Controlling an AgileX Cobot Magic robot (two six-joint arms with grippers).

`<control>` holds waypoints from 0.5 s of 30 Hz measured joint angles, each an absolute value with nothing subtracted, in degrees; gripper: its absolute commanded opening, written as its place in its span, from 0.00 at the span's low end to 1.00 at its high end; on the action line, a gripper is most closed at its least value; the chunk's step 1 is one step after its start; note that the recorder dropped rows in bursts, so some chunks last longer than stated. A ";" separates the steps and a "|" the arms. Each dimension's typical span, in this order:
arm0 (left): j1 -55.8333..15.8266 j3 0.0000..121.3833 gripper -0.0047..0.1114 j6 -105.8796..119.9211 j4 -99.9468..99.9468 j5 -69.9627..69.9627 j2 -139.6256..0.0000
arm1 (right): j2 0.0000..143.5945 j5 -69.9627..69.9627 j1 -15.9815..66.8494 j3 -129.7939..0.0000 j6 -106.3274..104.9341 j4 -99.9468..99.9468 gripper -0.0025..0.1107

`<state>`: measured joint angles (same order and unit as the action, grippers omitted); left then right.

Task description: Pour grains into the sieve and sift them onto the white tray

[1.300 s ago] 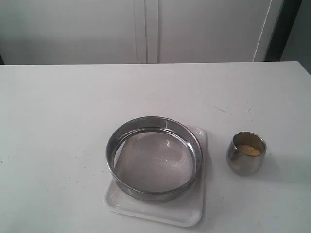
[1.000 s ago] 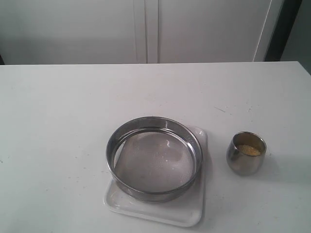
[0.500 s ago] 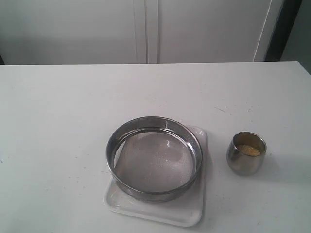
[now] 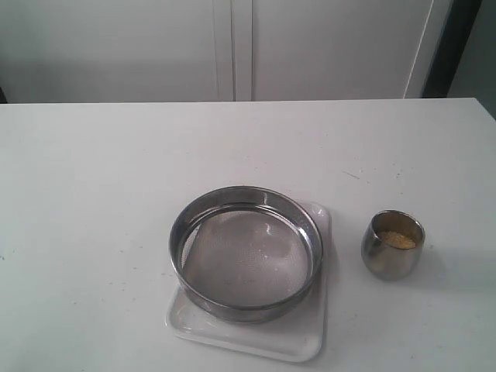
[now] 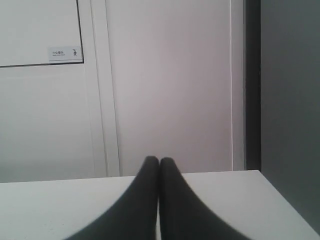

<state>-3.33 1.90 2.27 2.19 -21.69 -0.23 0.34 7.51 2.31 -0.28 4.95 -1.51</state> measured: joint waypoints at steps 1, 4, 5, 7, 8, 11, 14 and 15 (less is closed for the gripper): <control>-3.33 1.90 0.04 2.27 2.19 -21.69 -0.23 | 0.34 7.51 2.31 -0.28 4.95 -1.51 0.02; -3.33 1.90 0.04 2.27 2.19 -21.69 -0.23 | 0.34 7.64 2.31 -0.28 4.95 -1.51 0.02; -3.33 1.90 0.04 2.27 2.19 -21.69 -0.23 | 0.34 7.64 2.31 -0.28 4.95 -1.51 0.02; -3.33 1.90 0.04 2.27 2.19 -21.69 -0.23 | 0.34 7.77 2.31 -0.28 4.95 -1.51 0.02; -3.33 1.90 0.04 2.27 2.19 -21.69 -0.23 | 0.34 7.90 2.31 -0.28 4.95 -1.51 0.02; -3.33 1.90 0.04 2.27 2.19 -21.69 -0.23 | 0.34 8.13 2.31 -0.28 4.95 -1.51 0.02; -3.33 1.90 0.04 2.27 2.19 -21.69 -0.23 | 0.34 8.36 2.31 -0.28 4.73 -1.51 0.02; -3.33 1.90 0.04 2.27 2.19 -21.69 -0.23 | 0.34 8.36 2.31 -0.28 4.23 -1.51 0.02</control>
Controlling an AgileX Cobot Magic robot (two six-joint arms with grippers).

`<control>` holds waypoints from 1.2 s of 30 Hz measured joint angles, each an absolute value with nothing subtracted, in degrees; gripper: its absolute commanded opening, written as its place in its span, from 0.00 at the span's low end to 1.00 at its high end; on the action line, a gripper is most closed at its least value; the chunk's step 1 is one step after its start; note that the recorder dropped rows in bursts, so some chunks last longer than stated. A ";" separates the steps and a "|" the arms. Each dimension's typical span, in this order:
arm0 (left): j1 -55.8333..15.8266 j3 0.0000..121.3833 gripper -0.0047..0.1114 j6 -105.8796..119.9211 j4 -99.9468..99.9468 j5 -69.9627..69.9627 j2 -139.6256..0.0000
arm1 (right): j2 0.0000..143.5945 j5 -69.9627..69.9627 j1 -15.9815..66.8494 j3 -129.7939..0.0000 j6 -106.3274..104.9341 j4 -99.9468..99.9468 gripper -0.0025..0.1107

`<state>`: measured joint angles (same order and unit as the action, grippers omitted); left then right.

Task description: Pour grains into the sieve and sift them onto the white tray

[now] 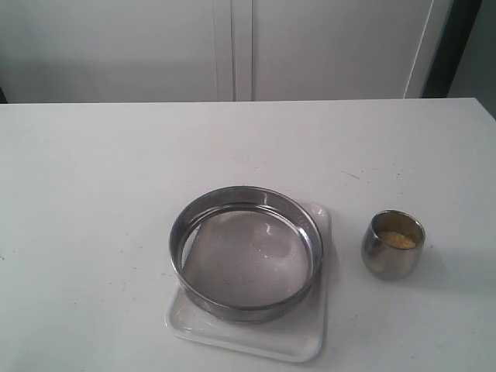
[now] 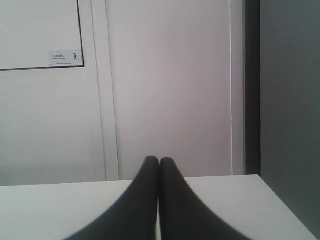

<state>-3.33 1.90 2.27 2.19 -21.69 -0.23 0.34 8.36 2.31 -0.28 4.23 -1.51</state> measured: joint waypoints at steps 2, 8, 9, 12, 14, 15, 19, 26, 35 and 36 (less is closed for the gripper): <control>-3.33 1.90 0.04 2.27 2.19 -21.69 -0.23 | 0.34 8.36 2.31 -0.28 3.25 -1.51 0.02; -3.33 1.90 0.04 2.27 2.19 -21.69 -0.23 | 0.34 8.18 2.31 -1.29 2.11 -1.51 0.02; -3.33 1.90 0.04 2.27 2.19 -21.69 -0.23 | 0.34 8.18 2.31 -1.71 2.11 -1.46 0.02; -3.33 1.90 0.04 2.27 2.19 -21.69 -0.23 | 0.34 7.46 2.31 -3.60 2.11 -1.46 0.02; -3.33 1.90 0.04 2.27 2.19 -21.69 -0.23 | 0.34 6.55 2.31 -5.11 2.00 -1.46 0.02; -3.33 1.90 0.04 2.27 2.19 -21.69 -0.23 | 0.25 6.23 2.31 -5.78 2.00 -1.46 0.02; -3.33 1.90 0.04 2.27 2.19 -21.69 -0.23 | 0.25 5.48 2.31 -8.41 2.00 -1.46 0.02; -3.33 1.90 0.04 2.27 2.19 -21.69 -0.23 | 5.90 5.15 2.31 -14.26 0.71 -1.46 0.02; -3.33 1.90 0.04 2.27 2.19 -21.69 -0.23 | 17.15 8.92 2.31 -19.70 -1.13 -1.46 0.02; -3.33 1.90 0.04 2.27 2.19 -21.69 -0.23 | 18.26 10.25 2.31 -19.93 -1.13 -1.46 0.02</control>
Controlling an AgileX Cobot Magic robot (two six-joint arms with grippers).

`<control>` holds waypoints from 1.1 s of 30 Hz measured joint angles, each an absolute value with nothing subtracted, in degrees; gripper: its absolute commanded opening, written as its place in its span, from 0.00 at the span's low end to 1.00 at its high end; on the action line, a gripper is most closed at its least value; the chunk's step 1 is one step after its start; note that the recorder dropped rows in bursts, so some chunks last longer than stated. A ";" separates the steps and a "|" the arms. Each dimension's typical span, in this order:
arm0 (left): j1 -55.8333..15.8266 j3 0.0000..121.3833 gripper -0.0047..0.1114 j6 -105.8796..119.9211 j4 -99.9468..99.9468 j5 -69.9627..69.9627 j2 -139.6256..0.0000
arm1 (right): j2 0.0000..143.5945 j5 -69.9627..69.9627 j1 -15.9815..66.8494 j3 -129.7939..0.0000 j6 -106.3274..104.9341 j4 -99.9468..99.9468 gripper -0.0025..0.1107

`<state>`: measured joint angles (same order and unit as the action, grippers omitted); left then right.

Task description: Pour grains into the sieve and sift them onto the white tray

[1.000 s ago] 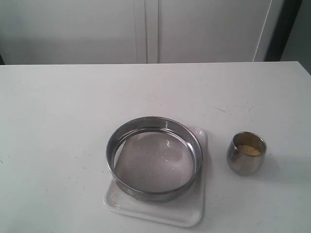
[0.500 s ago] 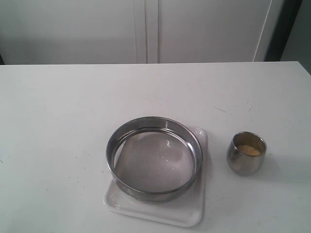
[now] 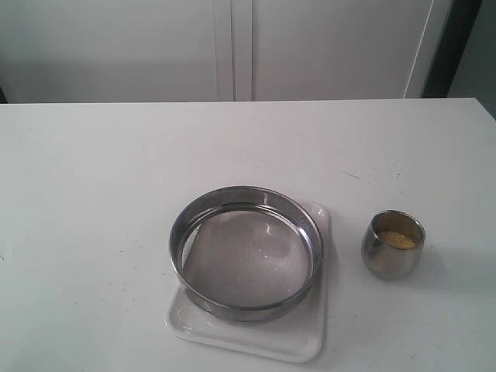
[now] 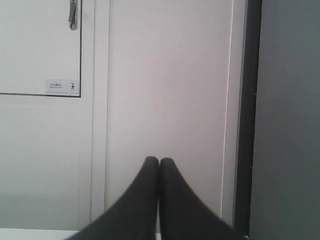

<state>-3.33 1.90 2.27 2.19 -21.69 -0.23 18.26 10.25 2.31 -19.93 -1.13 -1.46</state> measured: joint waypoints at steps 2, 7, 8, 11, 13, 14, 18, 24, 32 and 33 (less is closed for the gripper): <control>-3.33 1.90 0.04 2.27 2.19 -21.69 -0.23 | 20.39 12.11 2.31 -20.02 -1.13 -1.46 0.02; -3.33 1.90 0.04 2.27 2.19 -21.69 -0.23 | 25.39 13.51 2.31 -19.65 -1.47 -1.46 0.02; -3.33 1.90 0.04 2.27 2.19 -21.69 -0.23 | 26.70 14.34 2.31 -19.12 -1.73 -1.46 0.02; -3.33 1.90 0.04 2.27 2.19 -21.69 -0.23 | 29.64 17.10 2.31 -17.25 -1.98 -1.46 0.02; -3.33 1.90 0.04 2.27 2.19 -21.69 -0.23 | 31.44 19.20 2.31 -15.67 -2.12 -1.46 0.02; -3.33 1.90 0.04 2.27 2.19 -21.69 -0.23 | 32.38 20.87 2.31 -14.45 -2.12 -1.46 0.02; -3.33 1.90 0.04 2.27 2.19 -21.69 -0.23 | 36.06 27.04 2.31 -10.21 -2.12 -1.46 0.02; -3.33 1.90 0.04 2.27 2.19 -21.69 -0.23 | 42.66 36.56 2.31 -3.63 -1.50 -1.46 0.02; -3.33 1.90 0.04 2.27 2.19 -21.69 -0.23 | 55.35 48.41 2.31 -0.79 -0.70 -1.46 0.02; -3.33 1.90 0.04 2.27 2.19 -21.69 -0.23 | 57.13 49.78 2.31 -0.79 0.00 -1.46 0.02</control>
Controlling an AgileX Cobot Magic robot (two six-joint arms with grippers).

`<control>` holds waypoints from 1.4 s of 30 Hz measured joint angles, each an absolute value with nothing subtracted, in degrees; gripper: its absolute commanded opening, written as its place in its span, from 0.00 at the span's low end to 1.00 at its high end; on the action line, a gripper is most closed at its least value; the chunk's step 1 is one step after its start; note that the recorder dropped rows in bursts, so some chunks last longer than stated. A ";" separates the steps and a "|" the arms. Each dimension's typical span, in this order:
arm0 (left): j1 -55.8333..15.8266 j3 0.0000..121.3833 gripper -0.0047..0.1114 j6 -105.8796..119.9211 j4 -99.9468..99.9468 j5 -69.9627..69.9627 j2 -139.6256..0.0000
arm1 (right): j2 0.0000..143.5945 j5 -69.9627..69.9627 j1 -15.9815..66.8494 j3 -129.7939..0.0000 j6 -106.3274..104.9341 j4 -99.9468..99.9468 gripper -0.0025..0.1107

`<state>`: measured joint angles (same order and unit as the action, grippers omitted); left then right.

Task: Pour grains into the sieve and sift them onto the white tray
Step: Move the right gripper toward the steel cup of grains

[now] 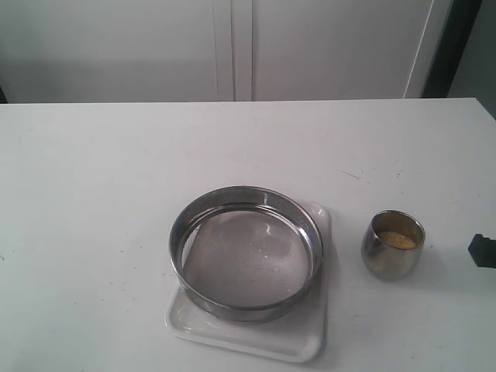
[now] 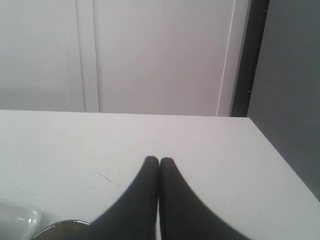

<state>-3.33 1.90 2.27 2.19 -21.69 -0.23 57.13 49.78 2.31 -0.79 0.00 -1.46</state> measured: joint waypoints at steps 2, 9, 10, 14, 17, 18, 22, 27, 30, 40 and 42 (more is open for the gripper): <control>-3.33 1.90 0.04 2.27 2.19 -21.69 -0.23 | 60.25 51.80 2.31 -0.79 0.50 -1.46 0.02; -3.33 1.90 0.04 2.27 2.19 -21.69 -0.23 | 71.11 59.58 2.31 -0.79 1.45 -1.19 0.02; -3.33 1.90 0.04 2.27 2.19 -21.69 -0.23 | 72.26 60.29 2.31 -0.79 1.44 -1.05 0.02; -3.33 1.90 0.04 2.27 2.19 -21.69 -0.23 | 78.54 62.94 2.31 -0.89 1.44 0.55 0.02; -3.33 1.90 0.04 2.27 2.19 -21.69 -0.23 | 83.23 66.27 2.31 -0.78 2.63 1.23 0.02; -3.33 1.90 0.04 2.27 2.19 -21.69 -0.23 | 84.92 67.35 2.31 -0.78 3.28 1.37 0.02; -3.33 1.90 0.04 2.27 2.19 -21.69 -0.23 | 90.84 68.73 2.31 -0.78 3.81 3.40 0.02; -3.33 1.90 0.04 2.27 2.19 -21.69 -0.23 | 95.45 68.96 2.31 -0.78 3.68 8.23 0.02; -3.33 1.90 0.04 2.27 2.19 -21.69 -0.23 | 95.80 69.08 2.31 -0.78 2.95 10.35 0.02; -3.33 1.90 0.04 2.27 2.19 -21.69 -0.23 | 95.80 69.08 2.31 -0.78 2.27 11.86 0.85; -3.33 1.90 0.04 2.27 2.19 -21.69 -0.23 | 95.80 69.08 2.31 -0.78 2.27 12.20 0.90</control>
<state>-3.33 1.90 2.27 2.19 -21.69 -0.23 95.80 69.08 2.31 -0.78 2.27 12.20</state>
